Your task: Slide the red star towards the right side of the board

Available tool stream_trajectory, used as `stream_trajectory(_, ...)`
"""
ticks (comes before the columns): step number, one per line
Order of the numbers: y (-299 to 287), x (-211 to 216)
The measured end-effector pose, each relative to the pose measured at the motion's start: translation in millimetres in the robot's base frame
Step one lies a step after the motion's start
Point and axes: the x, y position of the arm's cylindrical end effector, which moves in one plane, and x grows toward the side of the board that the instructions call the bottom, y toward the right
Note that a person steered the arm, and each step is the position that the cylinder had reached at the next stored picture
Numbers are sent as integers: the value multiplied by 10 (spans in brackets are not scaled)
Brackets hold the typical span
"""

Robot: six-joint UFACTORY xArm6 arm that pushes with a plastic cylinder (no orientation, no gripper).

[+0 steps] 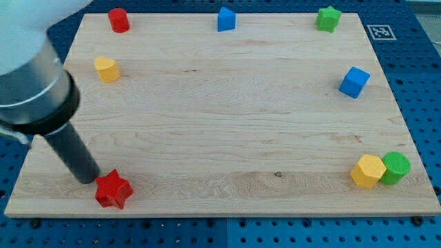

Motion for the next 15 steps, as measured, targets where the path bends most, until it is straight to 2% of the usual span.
stream_trajectory(1,-236,109)
stream_trajectory(2,-116,374)
stream_trajectory(4,371,440)
stream_trajectory(7,1324,190)
stream_trajectory(9,2341,92)
stream_trajectory(10,2291,291)
stream_trajectory(12,1425,404)
stream_trajectory(13,1052,175)
stream_trajectory(14,1064,-209)
stream_trajectory(15,1139,-224)
